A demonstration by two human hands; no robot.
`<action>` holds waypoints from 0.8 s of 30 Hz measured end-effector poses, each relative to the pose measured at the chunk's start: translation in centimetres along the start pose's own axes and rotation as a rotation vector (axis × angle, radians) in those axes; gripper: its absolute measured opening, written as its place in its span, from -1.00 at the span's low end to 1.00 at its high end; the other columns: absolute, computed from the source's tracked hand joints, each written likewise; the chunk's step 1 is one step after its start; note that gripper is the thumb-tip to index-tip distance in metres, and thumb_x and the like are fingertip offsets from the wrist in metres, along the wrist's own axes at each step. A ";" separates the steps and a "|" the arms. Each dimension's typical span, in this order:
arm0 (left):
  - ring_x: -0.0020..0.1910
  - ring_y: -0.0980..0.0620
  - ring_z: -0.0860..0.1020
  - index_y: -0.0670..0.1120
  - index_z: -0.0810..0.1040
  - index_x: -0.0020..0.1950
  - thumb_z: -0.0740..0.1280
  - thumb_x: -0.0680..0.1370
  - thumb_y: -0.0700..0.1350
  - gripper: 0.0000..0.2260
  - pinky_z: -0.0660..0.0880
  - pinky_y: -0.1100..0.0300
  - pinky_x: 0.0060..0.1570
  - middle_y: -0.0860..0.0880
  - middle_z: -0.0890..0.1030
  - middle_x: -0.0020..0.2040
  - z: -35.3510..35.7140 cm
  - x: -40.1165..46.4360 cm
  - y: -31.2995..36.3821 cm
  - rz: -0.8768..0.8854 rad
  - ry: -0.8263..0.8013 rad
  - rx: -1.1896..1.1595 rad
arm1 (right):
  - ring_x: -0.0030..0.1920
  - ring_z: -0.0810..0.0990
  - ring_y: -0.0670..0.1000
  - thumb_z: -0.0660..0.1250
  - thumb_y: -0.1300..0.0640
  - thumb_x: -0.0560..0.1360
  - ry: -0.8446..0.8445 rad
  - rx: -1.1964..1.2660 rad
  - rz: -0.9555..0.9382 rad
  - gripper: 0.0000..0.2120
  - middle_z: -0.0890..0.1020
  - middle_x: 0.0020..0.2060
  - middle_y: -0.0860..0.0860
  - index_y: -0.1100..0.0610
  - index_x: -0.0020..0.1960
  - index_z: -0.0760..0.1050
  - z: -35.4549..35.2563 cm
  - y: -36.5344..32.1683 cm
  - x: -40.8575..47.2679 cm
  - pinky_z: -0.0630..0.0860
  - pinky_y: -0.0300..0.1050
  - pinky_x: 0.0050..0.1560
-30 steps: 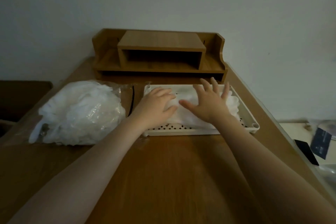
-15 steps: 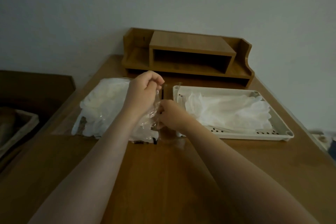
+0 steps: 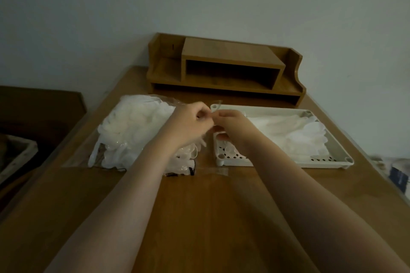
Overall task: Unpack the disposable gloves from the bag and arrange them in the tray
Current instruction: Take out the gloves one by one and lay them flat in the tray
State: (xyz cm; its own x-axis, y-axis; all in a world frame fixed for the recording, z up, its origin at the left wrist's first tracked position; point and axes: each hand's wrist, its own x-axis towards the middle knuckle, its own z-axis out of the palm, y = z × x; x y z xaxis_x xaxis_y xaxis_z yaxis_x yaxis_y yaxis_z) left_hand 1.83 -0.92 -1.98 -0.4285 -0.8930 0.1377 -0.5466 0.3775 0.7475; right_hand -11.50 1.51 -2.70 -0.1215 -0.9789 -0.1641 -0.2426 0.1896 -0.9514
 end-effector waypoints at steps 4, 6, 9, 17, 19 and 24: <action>-0.18 0.14 0.57 -0.01 0.51 0.11 0.33 0.53 0.00 -0.81 0.54 0.22 -0.20 0.09 0.59 -0.09 0.5 -0.2 -0.4 -0.005 -0.064 0.166 | -0.19 0.59 0.02 0.28 0.21 0.54 0.026 0.256 0.102 -0.89 0.62 -0.17 0.11 0.23 0.02 0.53 -1.2 0.4 -0.4 0.55 -0.17 -0.20; -0.13 0.12 0.54 -0.03 0.52 0.13 0.31 0.55 -0.07 -0.83 0.49 0.28 -0.19 0.07 0.57 -0.03 0.3 -0.1 -0.9 0.011 -0.016 0.206 | -0.25 0.58 0.03 0.25 0.22 0.57 0.062 0.322 0.136 -0.89 0.60 -0.21 0.13 0.24 0.00 0.51 -1.4 0.7 -0.5 0.57 -0.15 -0.21; -0.11 0.12 0.53 -0.02 0.54 0.07 0.28 0.57 -0.12 -0.89 0.42 0.36 -0.20 0.07 0.57 -0.04 -0.2 0.0 -1.7 0.035 0.015 0.182 | -0.35 0.54 0.01 0.14 0.15 0.63 0.113 0.459 0.170 -0.80 0.57 -0.34 0.10 0.21 -0.10 0.45 -1.5 0.8 -0.6 0.52 -0.17 -0.30; -0.05 -0.13 0.59 0.08 0.59 -0.21 0.19 0.58 -0.24 -0.69 0.55 -0.04 0.03 0.07 0.63 -0.08 -0.9 -0.7 -1.7 0.115 0.099 -0.059 | 0.06 0.61 0.08 0.15 0.05 0.63 0.135 0.867 0.106 -0.76 0.67 -0.07 0.13 0.21 0.02 0.47 -1.4 1.0 -0.6 0.48 0.00 0.22; -0.09 -0.10 0.60 0.08 0.55 -0.37 0.15 0.51 -0.35 -0.58 0.48 -0.13 0.16 0.09 0.63 -0.20 -1.0 -1.0 -1.7 0.120 0.018 -0.070 | -0.10 0.63 0.05 0.09 0.02 0.65 0.088 0.953 0.083 -0.68 0.64 -0.29 0.08 0.22 -0.09 0.46 -1.7 0.8 -0.4 0.50 0.01 0.19; 0.01 -0.01 0.37 0.10 0.62 -0.04 0.12 0.56 -0.24 -0.67 0.19 0.12 0.24 0.15 0.52 -0.23 -0.3 -0.9 -0.7 0.101 -0.229 0.455 | -0.38 0.37 -0.03 0.13 0.06 0.63 0.224 0.361 -0.064 -0.73 0.38 -0.39 0.01 0.15 -0.19 0.38 -2.2 0.8 -0.3 0.48 -0.11 -0.15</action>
State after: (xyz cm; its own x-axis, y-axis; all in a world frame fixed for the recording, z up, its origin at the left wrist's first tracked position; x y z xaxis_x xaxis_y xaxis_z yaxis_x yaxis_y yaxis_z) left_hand 2.86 -0.44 -2.47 -0.6139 -0.7893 0.0108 -0.7300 0.5729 0.3727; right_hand -13.77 2.17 -2.83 -0.3333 -0.9395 -0.0794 0.0913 0.0516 -0.9945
